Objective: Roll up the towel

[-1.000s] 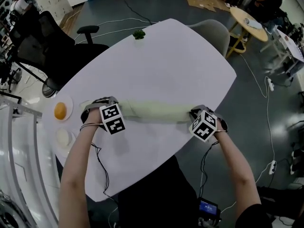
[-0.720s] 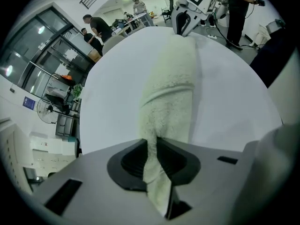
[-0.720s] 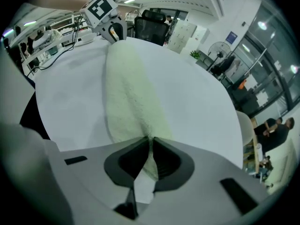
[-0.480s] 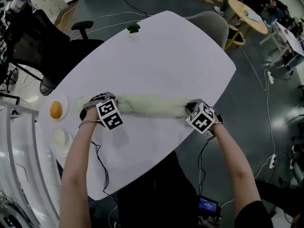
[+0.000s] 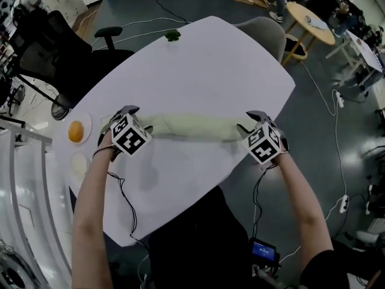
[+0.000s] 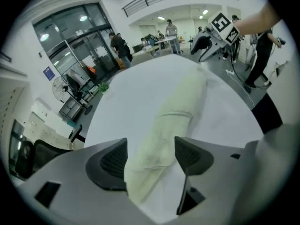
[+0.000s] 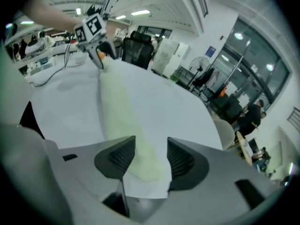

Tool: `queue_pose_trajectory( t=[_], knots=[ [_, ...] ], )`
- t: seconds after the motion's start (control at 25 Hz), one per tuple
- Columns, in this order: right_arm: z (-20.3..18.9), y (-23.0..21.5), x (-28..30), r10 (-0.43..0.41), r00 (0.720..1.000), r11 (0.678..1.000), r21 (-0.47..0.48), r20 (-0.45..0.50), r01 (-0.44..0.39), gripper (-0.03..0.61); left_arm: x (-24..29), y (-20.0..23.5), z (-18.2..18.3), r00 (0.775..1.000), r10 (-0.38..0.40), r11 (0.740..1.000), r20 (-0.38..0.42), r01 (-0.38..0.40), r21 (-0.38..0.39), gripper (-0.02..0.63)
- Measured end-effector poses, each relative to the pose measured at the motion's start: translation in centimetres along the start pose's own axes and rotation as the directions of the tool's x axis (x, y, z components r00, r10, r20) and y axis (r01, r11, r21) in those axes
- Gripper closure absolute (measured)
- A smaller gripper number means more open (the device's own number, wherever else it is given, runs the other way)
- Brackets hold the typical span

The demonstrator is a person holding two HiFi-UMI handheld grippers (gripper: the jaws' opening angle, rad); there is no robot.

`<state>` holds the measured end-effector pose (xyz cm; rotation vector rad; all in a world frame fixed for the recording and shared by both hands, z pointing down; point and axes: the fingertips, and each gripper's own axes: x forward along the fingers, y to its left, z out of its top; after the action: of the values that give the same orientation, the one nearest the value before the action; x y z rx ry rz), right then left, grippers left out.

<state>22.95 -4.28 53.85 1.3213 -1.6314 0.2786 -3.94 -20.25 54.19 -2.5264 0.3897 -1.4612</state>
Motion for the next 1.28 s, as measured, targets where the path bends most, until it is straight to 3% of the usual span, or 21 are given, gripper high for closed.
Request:
queue_pose_trajectory(
  t=[0.12, 0.24, 0.4, 0.6, 0.72, 0.84, 0.92, 1.0, 1.04, 1.16, 1.28],
  knots=[
    [2.8, -0.3, -4.7, 0.011, 0.99, 0.992, 0.121, 0.139, -0.028, 0.194, -4.4, -0.8, 1.1, 0.989, 0.018, 0.992, 0.144, 0.0, -0.126, 0.265],
    [5.3, 0.9, -8.3, 0.029, 0.97, 0.978, 0.195, 0.242, -0.078, 0.163, -9.1, -1.6, 1.7, 0.956, 0.055, 0.957, 0.288, 0.031, -0.287, 0.258],
    [10.0, 3.0, -11.1, 0.016, 0.926, 0.963, 0.244, 0.378, -0.116, 0.121, -14.8, -1.7, 1.1, 0.882, 0.154, 0.872, 0.445, 0.091, -0.481, 0.255],
    [15.9, 6.0, -13.5, -0.055, 0.825, 0.953, 0.276, 0.563, -0.125, 0.118, -20.2, -1.0, 0.1, 0.76, 0.343, 0.771, 0.552, 0.108, -0.627, 0.255],
    [18.5, 6.7, -14.9, -0.132, 0.727, 0.947, 0.301, 0.674, -0.107, 0.114, -22.5, -0.2, -0.1, 0.65, 0.451, 0.725, 0.612, 0.133, -0.676, 0.255],
    [20.4, 6.6, -16.7, -0.197, 0.62, 0.937, 0.331, 0.76, -0.108, 0.092, -24.4, 0.7, -0.3, 0.546, 0.536, 0.705, 0.644, 0.131, -0.697, 0.255],
    [21.1, 6.7, -17.2, -0.212, 0.584, 0.933, 0.34, 0.783, -0.118, 0.091, -25.1, 0.9, 0.1, 0.509, 0.558, 0.712, 0.655, 0.111, -0.693, 0.255],
    [21.0, 7.1, -17.0, -0.202, 0.587, 0.927, 0.346, 0.784, -0.143, 0.095, -25.2, 0.4, 0.8, 0.497, 0.55, 0.729, 0.671, 0.107, -0.677, 0.255],
    [20.8, 7.5, -16.7, -0.186, 0.597, 0.924, 0.345, 0.78, -0.163, 0.11, -25.0, -0.1, 1.1, 0.502, 0.536, 0.74, 0.679, 0.109, -0.664, 0.255],
    [19.9, 8.9, -15.7, -0.121, 0.639, 0.915, 0.335, 0.759, -0.224, 0.155, -24.1, -1.7, 2.1, 0.538, 0.47, 0.781, 0.699, 0.114, -0.613, 0.278],
    [18.9, 10.1, -15.1, -0.054, 0.668, 0.913, 0.308, 0.742, -0.269, 0.248, -23.1, -3.0, 2.3, 0.561, 0.42, 0.797, 0.713, 0.147, -0.586, 0.381]
  ],
)
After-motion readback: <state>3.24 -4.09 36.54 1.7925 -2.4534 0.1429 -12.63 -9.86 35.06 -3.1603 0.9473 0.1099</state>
